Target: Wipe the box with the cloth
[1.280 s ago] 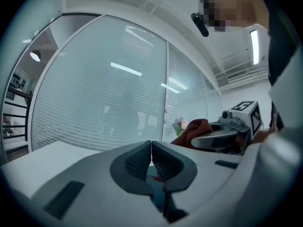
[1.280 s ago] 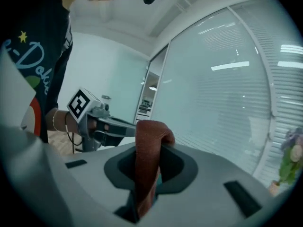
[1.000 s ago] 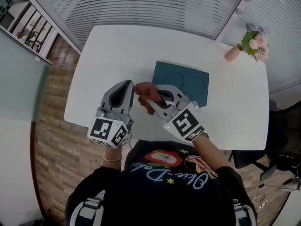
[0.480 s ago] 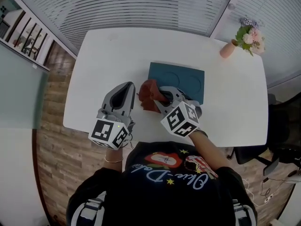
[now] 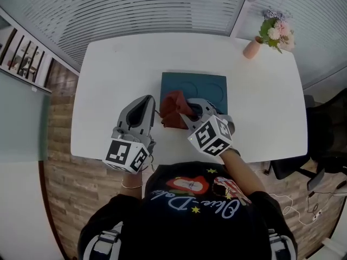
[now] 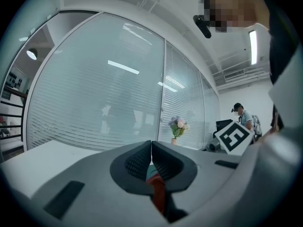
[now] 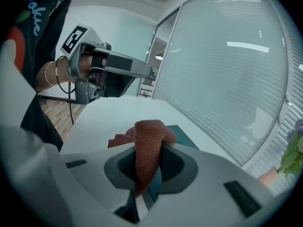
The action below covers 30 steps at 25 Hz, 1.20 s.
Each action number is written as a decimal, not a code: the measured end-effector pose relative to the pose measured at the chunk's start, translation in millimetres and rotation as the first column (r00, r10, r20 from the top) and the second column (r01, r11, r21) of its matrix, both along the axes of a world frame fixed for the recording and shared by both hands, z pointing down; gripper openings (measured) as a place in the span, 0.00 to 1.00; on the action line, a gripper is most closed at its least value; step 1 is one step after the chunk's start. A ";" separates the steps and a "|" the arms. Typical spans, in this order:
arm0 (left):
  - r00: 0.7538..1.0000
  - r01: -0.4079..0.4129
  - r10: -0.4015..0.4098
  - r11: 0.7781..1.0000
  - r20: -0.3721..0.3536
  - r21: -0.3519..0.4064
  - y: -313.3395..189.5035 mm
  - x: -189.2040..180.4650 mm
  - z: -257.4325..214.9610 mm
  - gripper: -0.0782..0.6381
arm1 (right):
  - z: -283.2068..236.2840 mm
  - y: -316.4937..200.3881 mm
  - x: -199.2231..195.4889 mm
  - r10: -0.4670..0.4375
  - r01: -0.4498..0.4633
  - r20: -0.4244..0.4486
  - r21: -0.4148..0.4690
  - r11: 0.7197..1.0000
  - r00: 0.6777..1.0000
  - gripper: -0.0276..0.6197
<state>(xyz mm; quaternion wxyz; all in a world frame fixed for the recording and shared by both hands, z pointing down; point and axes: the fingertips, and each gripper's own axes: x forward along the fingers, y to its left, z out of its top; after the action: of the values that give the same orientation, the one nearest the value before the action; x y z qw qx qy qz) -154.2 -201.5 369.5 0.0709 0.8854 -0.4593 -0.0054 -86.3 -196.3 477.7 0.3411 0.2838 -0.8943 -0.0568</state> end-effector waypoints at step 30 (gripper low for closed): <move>0.998 -0.062 0.062 0.998 0.000 -0.007 -4.4 33.0 3.8 0.12 | 7.4 -1.2 125.3 0.278 -0.278 -0.001 -0.025 0.960 0.960 0.13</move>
<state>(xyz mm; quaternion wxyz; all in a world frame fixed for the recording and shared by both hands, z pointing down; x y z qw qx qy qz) -121.2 -205.9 373.3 0.0742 0.8990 -0.4316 -0.0016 39.0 -197.5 485.0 0.3479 0.4027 -0.8466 0.0031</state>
